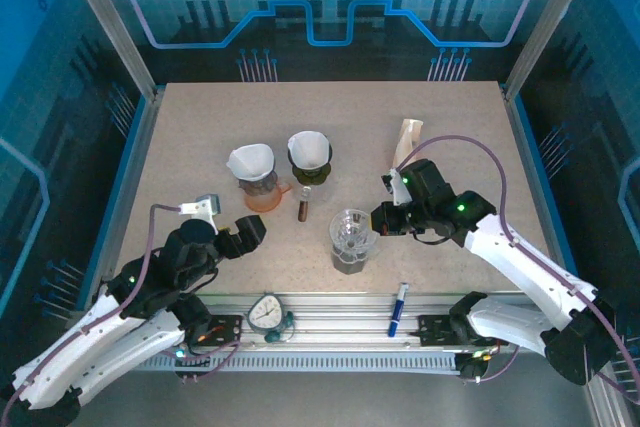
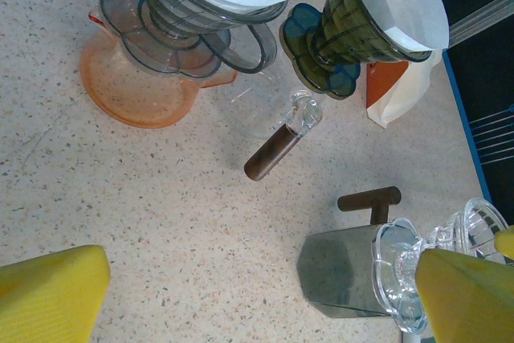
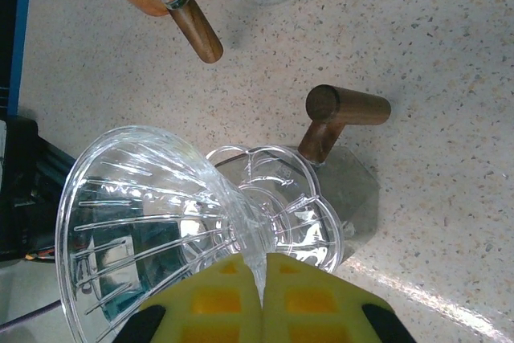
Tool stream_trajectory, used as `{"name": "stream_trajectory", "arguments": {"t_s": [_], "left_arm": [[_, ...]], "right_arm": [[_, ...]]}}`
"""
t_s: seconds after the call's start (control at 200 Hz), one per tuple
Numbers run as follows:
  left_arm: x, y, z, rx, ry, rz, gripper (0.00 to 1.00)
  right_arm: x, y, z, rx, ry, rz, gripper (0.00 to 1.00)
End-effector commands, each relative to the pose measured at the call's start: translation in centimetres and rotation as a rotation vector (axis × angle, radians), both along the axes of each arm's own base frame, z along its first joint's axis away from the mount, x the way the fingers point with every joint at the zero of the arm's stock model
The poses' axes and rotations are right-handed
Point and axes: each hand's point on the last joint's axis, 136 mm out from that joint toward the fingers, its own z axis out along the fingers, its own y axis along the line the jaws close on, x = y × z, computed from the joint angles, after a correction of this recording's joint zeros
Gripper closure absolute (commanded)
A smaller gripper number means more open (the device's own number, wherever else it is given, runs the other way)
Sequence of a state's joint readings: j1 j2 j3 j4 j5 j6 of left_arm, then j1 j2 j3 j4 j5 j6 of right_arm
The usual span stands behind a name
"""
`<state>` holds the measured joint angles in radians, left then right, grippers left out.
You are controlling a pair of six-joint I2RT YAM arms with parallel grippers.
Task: Place the coffee filter in the dripper
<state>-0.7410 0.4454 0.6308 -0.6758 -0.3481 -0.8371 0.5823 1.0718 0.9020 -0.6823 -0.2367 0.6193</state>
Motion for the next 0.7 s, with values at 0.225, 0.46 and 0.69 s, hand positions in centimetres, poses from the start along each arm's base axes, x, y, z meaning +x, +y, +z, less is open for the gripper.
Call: {"name": "stream_trajectory", "arguments": {"t_s": [0.225, 0.46, 0.69], "left_arm": [[0.3, 0.3, 0.2, -0.008, -0.014, 0.019, 0.01], [0.3, 0.3, -0.2, 0.001, -0.004, 0.025, 0.01], [0.3, 0.4, -0.3, 0.006, 0.001, 0.028, 0.01]], "right_arm": [[0.1, -1.3, 0.8, -0.04, -0.069, -0.029, 0.42], [4.2, -4.2, 4.4, -0.108, -0.278, -0.181, 0.36], [11.5, -6.9, 5.8, -0.201, -0.388, -0.332, 0.37]]}}
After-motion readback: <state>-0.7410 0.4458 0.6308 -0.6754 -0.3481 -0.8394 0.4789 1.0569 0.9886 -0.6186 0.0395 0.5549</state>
